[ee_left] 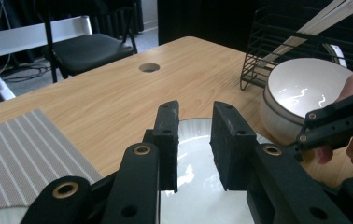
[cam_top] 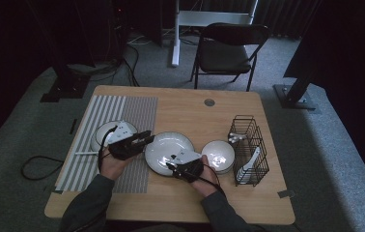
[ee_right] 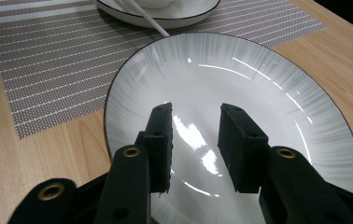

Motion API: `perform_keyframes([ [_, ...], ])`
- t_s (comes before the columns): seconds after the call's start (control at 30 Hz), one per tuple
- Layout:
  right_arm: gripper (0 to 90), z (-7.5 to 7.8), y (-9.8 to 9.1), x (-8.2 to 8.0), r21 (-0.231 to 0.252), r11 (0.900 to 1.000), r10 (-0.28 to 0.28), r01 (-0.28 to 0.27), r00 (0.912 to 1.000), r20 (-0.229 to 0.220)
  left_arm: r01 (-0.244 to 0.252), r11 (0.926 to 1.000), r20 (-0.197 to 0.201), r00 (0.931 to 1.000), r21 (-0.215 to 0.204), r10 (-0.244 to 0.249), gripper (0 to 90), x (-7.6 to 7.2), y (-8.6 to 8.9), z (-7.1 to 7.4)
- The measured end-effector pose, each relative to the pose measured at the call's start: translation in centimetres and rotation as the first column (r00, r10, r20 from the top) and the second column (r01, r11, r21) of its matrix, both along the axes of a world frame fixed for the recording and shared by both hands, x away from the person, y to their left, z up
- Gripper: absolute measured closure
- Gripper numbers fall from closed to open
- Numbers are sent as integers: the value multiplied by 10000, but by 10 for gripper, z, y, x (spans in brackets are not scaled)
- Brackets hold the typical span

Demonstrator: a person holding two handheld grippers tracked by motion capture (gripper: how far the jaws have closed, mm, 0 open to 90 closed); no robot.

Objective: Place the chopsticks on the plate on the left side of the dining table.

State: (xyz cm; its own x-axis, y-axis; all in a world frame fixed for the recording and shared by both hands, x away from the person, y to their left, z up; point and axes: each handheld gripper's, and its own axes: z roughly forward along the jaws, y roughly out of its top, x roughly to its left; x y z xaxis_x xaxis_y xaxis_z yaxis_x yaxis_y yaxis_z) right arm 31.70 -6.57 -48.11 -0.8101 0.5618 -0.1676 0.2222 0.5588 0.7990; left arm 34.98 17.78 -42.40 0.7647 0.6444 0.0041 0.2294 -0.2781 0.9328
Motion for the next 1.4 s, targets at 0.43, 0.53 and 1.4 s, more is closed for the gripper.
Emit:
perform_keyframes([
  [0.43, 640, -1, -12, -8, 258, 9996, -138, 136, 9999, 56, 405, 9992, 114, 9991, 61, -405, 722, 6, -16, 10],
  [0.53, 640, -2, -15, -10, 304, 9993, -222, 220, 9997, 35, 470, 9989, 111, 9988, 82, -471, 722, 6, -17, 11],
  [1.4, 622, -12, -30, -16, 487, 9959, -753, 759, 9971, -138, 1091, 9940, 198, 9938, 51, -1092, 713, 17, -45, 23],
])
